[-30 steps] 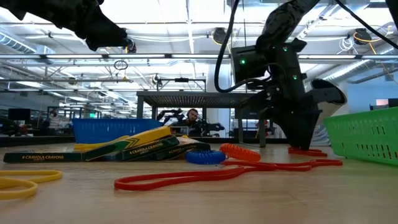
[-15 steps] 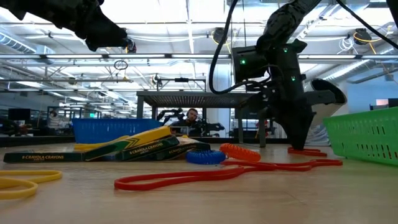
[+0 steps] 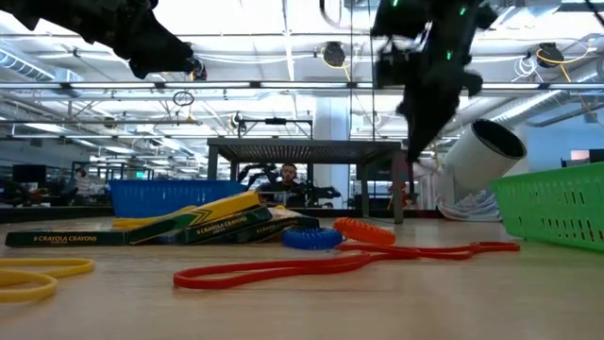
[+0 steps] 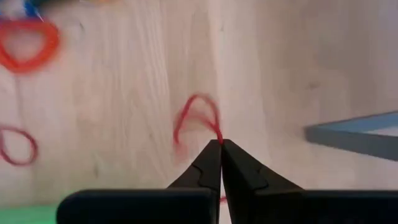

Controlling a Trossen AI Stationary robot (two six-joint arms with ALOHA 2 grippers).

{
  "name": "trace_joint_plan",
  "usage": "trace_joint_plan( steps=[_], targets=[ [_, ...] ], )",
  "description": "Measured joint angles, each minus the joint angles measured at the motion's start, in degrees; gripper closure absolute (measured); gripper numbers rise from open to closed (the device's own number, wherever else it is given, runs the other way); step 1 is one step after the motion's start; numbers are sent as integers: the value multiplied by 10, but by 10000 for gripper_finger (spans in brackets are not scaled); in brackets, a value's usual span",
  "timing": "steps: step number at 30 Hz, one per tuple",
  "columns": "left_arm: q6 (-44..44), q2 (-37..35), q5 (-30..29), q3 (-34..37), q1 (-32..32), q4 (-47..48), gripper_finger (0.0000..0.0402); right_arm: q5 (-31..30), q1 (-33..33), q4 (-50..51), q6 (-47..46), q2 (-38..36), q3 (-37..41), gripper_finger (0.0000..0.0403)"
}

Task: Pick & Place Office Desk Supplies
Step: Put the red rubber band into the green bin

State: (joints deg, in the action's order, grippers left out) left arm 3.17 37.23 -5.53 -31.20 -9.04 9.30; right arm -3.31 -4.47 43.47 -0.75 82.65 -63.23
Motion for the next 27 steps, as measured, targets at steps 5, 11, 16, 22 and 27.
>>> trace_joint_plan(
  steps=[5, 11, 16, 22, 27],
  targets=[
    [6, 0, -1, 0, 0, 0, 188, -12, 20, 11, -45, -86, 0, 403],
    [10, 0, -1, 0, 0, 3, 188, -11, 57, 33, -109, -162, 0, 403],
    [18, 0, -1, 0, 0, 3, 188, 5, 101, 64, -186, -192, 0, 403],
    [21, 0, -1, 0, 0, 3, 188, 21, 158, 102, -271, -194, 0, 403],
    [30, 0, -2, 0, 0, 3, 188, 19, 205, 130, -348, -192, 14, 403]
  ],
)
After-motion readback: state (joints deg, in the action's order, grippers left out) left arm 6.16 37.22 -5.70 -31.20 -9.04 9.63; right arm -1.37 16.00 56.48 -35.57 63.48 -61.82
